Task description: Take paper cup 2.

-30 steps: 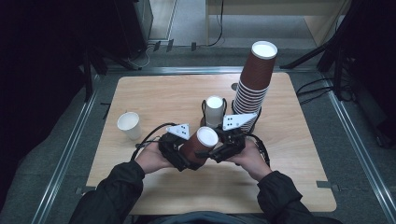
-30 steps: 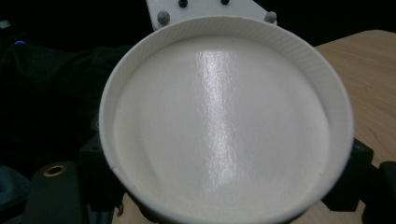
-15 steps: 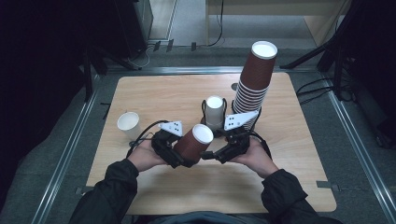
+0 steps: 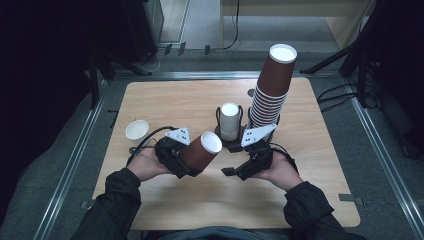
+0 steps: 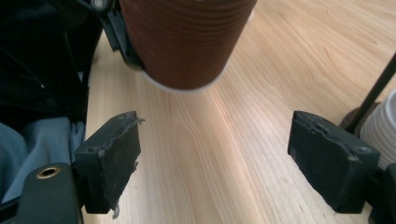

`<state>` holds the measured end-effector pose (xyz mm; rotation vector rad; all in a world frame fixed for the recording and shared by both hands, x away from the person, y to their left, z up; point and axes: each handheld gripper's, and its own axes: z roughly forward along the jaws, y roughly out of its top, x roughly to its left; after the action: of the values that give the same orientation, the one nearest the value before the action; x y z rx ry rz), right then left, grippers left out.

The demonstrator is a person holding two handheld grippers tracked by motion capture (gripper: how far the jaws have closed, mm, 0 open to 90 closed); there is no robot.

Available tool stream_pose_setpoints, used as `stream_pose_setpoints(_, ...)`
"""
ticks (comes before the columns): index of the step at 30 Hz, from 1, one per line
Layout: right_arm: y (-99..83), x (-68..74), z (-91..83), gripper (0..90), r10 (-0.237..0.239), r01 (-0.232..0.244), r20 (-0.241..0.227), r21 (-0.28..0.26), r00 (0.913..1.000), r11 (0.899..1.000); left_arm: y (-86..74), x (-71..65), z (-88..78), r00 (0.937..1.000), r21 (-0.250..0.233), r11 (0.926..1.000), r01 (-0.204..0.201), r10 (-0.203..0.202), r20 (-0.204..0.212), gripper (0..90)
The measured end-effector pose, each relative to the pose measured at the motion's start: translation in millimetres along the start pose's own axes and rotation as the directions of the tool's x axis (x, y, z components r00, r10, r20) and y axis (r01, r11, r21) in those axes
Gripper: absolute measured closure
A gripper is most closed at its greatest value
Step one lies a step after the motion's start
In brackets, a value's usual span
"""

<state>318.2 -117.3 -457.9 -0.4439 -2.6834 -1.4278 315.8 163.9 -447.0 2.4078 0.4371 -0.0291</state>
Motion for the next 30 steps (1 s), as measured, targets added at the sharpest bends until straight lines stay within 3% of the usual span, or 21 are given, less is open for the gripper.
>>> stream_pose_setpoints(12, -8.1, -1.7, 1.7, 17.4, -0.002, 0.002, 0.017, 0.054, 0.9999, 0.999, 2.1, 5.5, 7.3, 0.9984, 0.117, 0.9929, -0.022, 0.028, -0.048, 10.3)
stream_pose_setpoints(16, -8.5, -2.3, 3.1, 18.7, -0.012, 0.012, 0.008, 0.058, 0.9999, 0.998, 5.5, 6.8, 14.1, 0.9989, 0.152, 0.9880, -0.028, 0.033, -0.033, 10.3)
stream_pose_setpoints(19, -8.6, -1.9, 3.5, 18.7, -0.022, 0.022, -0.002, 0.057, 0.9997, 0.998, 8.8, 5.0, 19.5, 0.9975, 0.188, 0.9806, -0.055, 0.062, -0.033, 10.3)
stream_pose_setpoints(25, -7.6, -3.2, 3.6, 18.0, -0.011, 0.010, 0.002, 0.042, 0.9999, 0.999, 11.1, 1.0, 28.4, 0.9969, 0.219, 0.9726, -0.078, 0.078, 0.007, 10.3)
stream_pose_setpoints(30, -5.1, -2.5, 3.4, 15.7, -0.006, 0.006, -0.029, 0.014, 0.9996, 1.000, 11.9, 0.0, 33.2, 0.9964, 0.246, 0.9655, -0.085, 0.084, 0.015, 10.3)
